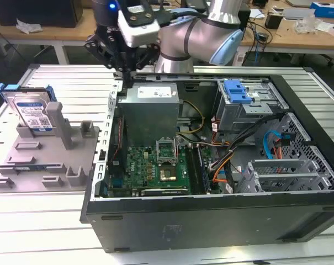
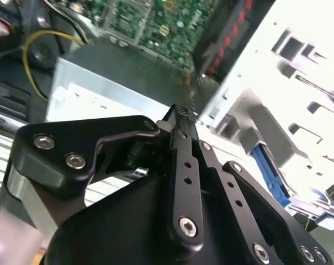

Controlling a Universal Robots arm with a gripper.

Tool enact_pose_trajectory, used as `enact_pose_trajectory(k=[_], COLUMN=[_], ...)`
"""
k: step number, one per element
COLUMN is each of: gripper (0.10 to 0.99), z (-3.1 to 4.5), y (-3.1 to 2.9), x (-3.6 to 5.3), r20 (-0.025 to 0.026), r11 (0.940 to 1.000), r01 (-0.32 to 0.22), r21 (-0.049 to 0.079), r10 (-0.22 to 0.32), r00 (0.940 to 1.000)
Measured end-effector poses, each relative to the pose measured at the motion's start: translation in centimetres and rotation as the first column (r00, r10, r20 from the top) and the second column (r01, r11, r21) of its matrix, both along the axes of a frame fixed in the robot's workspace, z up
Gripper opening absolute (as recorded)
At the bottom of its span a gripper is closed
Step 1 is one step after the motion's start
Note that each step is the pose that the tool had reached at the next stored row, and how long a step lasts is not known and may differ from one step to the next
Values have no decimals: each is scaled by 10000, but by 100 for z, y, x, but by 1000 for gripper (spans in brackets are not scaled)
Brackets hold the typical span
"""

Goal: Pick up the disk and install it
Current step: 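Reach for the disk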

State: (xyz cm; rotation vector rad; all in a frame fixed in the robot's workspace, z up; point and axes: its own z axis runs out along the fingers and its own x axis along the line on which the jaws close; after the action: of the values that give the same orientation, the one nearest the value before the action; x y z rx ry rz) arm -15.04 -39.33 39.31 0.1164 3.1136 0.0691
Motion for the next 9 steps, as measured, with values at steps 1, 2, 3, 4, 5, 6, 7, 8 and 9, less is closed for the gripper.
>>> enact_pose_trajectory(k=[1,2,3,4,5,6,7,8,9], gripper=[106,106,106,106,106,106,106,106,106], z=[0,-1,-3,-3,-3,-5,-6,-6,-7], y=[18,81,123,140,155,190,205,221,239], x=[-50,-205,-302,-345,-383,-473,-511,-551,-593], r20=[-1,-2,-1,-1,-2,-1,-1,-2,-1], r11=[10000,10000,10000,10000,10000,10000,10000,10000,10000], r01=[2,3,2,2,0,2,0,2,3], r21=[0,-2,-2,-2,-2,-1,-2,-2,-2], r10=[-2,-3,-2,-2,0,-2,0,-2,-3], r00=[10000,10000,10000,10000,10000,10000,10000,10000,10000])
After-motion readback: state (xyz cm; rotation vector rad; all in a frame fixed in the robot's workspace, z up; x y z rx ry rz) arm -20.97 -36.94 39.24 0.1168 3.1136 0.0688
